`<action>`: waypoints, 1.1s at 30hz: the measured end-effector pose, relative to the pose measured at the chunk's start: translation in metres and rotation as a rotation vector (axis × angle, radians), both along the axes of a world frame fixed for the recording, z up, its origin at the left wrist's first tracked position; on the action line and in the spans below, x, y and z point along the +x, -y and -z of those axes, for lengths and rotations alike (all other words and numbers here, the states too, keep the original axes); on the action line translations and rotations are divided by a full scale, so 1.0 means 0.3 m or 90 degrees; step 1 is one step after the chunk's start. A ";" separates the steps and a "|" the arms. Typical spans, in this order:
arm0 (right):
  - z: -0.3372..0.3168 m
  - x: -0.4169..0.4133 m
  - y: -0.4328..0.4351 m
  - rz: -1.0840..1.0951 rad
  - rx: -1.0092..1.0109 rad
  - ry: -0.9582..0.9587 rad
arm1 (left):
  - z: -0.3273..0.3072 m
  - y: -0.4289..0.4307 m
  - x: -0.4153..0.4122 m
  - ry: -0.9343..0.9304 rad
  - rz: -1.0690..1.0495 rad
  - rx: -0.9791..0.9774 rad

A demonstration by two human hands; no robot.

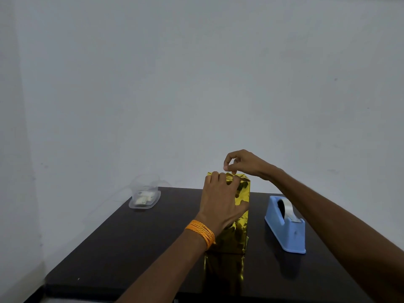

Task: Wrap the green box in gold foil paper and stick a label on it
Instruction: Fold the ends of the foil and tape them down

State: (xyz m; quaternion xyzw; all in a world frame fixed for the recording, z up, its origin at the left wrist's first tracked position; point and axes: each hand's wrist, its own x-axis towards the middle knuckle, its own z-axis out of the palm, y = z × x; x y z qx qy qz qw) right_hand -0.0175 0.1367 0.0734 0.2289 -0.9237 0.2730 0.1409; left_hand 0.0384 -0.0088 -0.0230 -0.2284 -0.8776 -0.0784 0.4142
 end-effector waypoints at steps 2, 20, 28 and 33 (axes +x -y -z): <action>0.009 -0.009 0.004 -0.004 0.013 -0.002 | -0.001 0.000 0.000 0.000 0.000 0.005; 0.068 -0.062 -0.057 0.242 0.123 0.038 | 0.000 -0.003 -0.004 -0.020 -0.003 -0.011; 0.108 -0.015 -0.071 0.169 -0.312 0.216 | 0.000 0.003 -0.005 -0.020 -0.013 -0.024; 0.148 -0.017 -0.043 0.129 -0.354 0.285 | -0.006 0.007 -0.006 -0.019 -0.013 -0.039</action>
